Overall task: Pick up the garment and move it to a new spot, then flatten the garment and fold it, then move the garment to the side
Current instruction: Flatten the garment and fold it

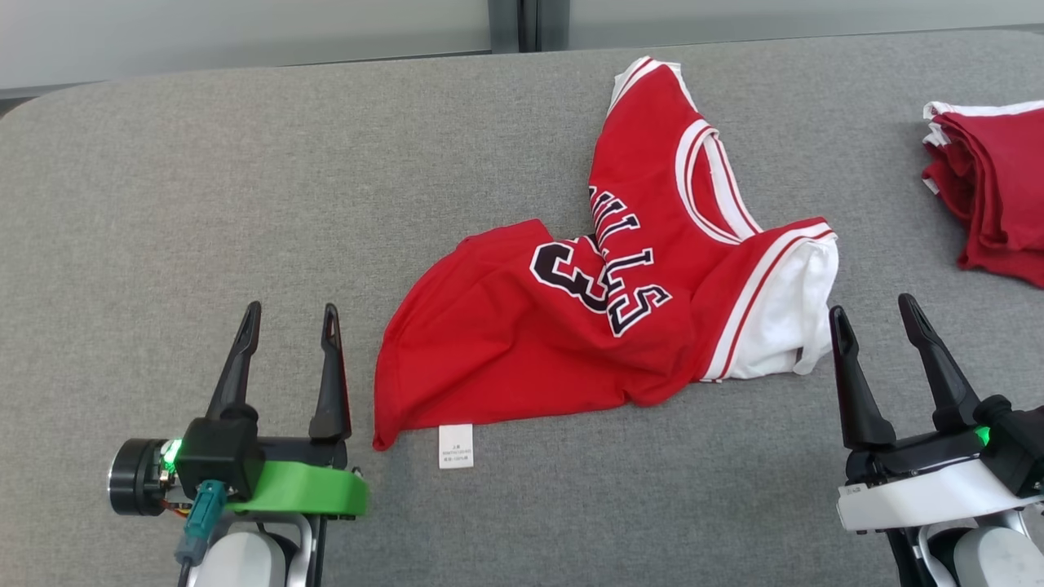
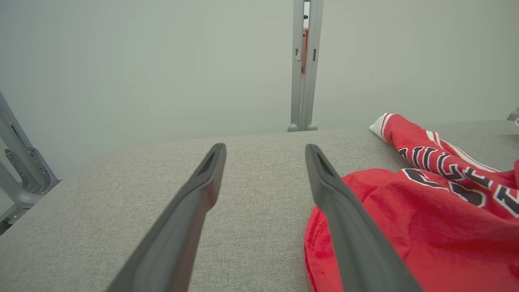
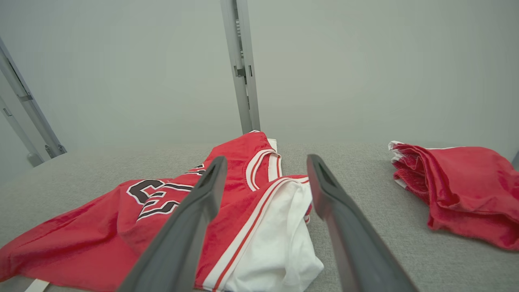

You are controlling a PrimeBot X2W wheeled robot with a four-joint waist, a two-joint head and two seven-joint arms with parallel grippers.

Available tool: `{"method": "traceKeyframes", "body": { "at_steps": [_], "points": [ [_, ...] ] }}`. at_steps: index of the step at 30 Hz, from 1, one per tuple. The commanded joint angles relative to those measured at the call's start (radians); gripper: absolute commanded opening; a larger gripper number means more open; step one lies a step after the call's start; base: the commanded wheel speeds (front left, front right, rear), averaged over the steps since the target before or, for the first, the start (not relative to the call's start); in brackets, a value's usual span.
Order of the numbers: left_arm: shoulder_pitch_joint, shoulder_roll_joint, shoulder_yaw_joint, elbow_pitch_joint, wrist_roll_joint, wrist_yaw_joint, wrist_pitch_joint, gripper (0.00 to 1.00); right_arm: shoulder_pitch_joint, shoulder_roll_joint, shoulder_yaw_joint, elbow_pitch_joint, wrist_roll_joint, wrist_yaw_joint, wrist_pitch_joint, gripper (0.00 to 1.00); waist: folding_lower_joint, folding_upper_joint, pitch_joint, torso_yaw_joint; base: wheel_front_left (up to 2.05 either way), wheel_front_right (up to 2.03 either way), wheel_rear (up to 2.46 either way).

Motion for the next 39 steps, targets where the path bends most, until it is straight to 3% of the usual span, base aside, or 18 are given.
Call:
{"method": "traceKeyframes", "body": {
  "at_steps": [1,7,19,20,21,22,29,39],
  "points": [
    [0.003,0.007,-0.008,0.001,-0.001,-0.008,-0.003,1.0,0.0,0.001,-0.003,-0.006,0.003,-0.001,0.002,1.0,0.0,-0.0001,0.002,0.002,0.0,0.0,0.0],
    [0.057,-0.008,-0.083,0.048,-0.04,-0.054,0.062,1.0,0.007,0.004,-0.007,-0.007,0.007,-0.001,0.006,1.0,0.0,-0.0001,0.014,0.003,0.0,0.0,0.0],
    [0.035,-0.012,-0.098,0.214,-0.103,-0.064,0.113,1.0,-0.016,0.009,-0.003,0.029,0.025,-0.001,0.005,1.0,0.0,-0.0001,0.047,-0.009,0.0,0.0,0.0],
    [0.029,-0.011,-0.097,0.224,-0.103,-0.066,0.107,0.79,-0.017,0.009,-0.006,0.035,0.028,-0.001,0.004,1.0,0.0,-0.0001,0.048,-0.012,0.0,0.0,0.0],
    [0.024,-0.008,-0.097,0.233,-0.104,-0.068,0.103,0.33,-0.015,0.011,-0.01,0.041,0.03,-0.001,0.004,1.0,0.0,-0.0001,0.049,-0.015,0.0,0.0,0.0],
    [0.02,-0.008,-0.097,0.243,-0.109,-0.07,0.105,0.0,-0.01,0.012,-0.019,0.052,0.035,-0.001,0.003,1.0,0.0,-0.0001,0.05,-0.018,0.0,0.0,0.0],
    [0.001,0.0,-0.099,0.277,-0.121,-0.078,0.103,0.0,0.011,-0.009,-0.06,0.207,0.071,-0.001,0.0,1.0,0.0,-0.0001,0.071,-0.019,0.0,0.0,0.0],
    [-0.043,0.006,-0.106,0.293,-0.116,-0.065,0.085,0.0,-0.132,-0.041,0.047,0.39,0.129,-0.001,-0.011,1.0,0.0,-0.0001,0.112,0.0,0.0,0.0,0.0]
  ]
}}
